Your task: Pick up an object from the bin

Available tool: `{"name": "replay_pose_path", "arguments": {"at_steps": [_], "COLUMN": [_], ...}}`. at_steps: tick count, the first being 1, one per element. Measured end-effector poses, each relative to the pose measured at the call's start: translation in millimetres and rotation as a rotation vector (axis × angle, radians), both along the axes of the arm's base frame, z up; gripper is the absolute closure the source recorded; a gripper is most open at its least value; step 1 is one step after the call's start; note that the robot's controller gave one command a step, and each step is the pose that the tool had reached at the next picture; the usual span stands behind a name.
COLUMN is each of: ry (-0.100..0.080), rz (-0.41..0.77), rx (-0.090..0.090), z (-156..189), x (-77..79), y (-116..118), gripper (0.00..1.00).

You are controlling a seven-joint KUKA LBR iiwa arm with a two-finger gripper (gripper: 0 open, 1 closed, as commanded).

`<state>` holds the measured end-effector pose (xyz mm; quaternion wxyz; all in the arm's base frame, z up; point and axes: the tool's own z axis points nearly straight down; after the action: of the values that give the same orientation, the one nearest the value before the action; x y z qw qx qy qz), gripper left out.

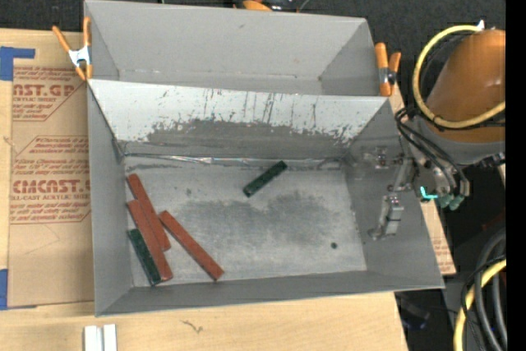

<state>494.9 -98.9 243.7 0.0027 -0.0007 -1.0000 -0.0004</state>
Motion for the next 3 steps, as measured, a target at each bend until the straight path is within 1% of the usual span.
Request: {"name": "replay_pose_path", "arguments": {"at_steps": [1,2,3], "ry": [-0.014,0.004,-0.002], "rz": [0.27,0.206,0.349], "rx": [-0.004,0.005,0.004], "z": [78,-3,-178], "x": [42.2,-13.9,6.1], "y": [-45,2,48], "gripper": [0.0,0.0,0.0]}}
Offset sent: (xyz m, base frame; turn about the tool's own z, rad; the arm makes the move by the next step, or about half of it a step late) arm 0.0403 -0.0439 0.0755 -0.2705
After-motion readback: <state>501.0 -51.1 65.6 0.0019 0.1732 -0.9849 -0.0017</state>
